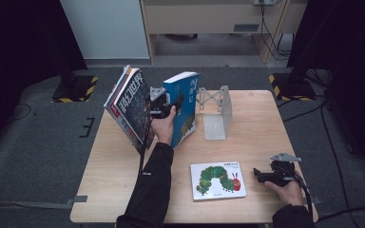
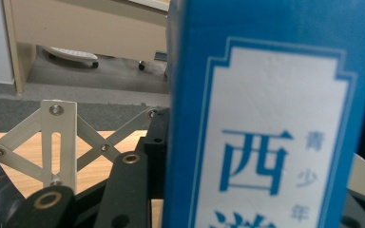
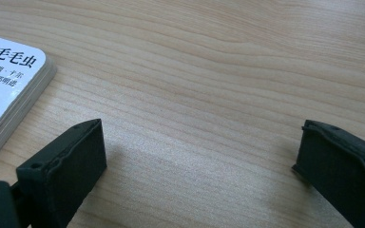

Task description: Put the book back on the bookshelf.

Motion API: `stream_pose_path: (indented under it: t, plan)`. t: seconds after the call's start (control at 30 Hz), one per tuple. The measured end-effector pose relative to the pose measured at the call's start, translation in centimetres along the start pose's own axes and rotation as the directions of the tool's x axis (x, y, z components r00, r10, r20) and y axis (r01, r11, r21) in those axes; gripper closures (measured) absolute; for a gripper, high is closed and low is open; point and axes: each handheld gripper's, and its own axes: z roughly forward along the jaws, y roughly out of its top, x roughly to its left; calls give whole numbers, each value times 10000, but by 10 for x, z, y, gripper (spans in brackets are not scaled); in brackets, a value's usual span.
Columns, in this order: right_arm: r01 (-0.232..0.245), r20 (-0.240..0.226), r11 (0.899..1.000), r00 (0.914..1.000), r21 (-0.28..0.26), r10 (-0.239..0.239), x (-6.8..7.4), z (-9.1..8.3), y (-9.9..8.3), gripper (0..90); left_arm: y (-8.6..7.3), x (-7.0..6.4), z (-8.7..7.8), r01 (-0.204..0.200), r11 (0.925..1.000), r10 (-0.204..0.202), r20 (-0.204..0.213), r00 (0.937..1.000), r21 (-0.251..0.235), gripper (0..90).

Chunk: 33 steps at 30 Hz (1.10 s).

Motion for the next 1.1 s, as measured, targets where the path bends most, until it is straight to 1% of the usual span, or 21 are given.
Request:
stream_pose_path:
  t: [0.07,0.17,0.3,0.43,0.63,0.77,0.83,0.9,0.97,1.03,1.1]
  plan:
    - [8,3,10000,10000,-2,-8,0,0,0,29,-2,-1,-2,-76,10000,76,94,9999,-1,590]
    - [0,2,10000,10000,2,0,0,0,0,29,-6,-4,-8,-331,9994,331,16,9995,44,587]
    - [-5,-13,10000,10000,16,5,0,0,0,30,-12,-5,-18,-555,9984,556,-73,9984,130,581]
    - [-6,-15,10000,10000,17,6,0,0,0,29,-17,-3,-29,-588,9981,588,29,9983,164,578]
    - [-30,-11,10000,10000,21,30,1,0,0,29,-29,-1,-45,-712,9973,712,30,9975,199,574]
    - [-32,-14,10000,10000,20,32,1,0,0,29,-37,0,-56,-962,9953,959,168,9952,144,573]
    - [-6,-15,10000,10000,16,6,0,0,0,29,-39,0,-60,-1010,9948,1007,271,9946,129,571]
    - [-7,-13,10000,10000,17,7,0,0,0,29,-41,0,-63,-1111,9938,1109,398,9930,41,570]
    - [-6,-14,10000,10000,17,6,0,0,0,29,-42,-2,-62,-1168,9932,1167,382,9924,-4,569]
    - [-5,-14,10000,10000,16,5,0,0,0,29,-43,-3,-62,-1132,9936,1133,335,9930,-50,566]
    - [-3,-12,10000,10000,14,3,0,0,0,29,-45,-3,-61,-1094,9937,1101,303,9935,-243,565]
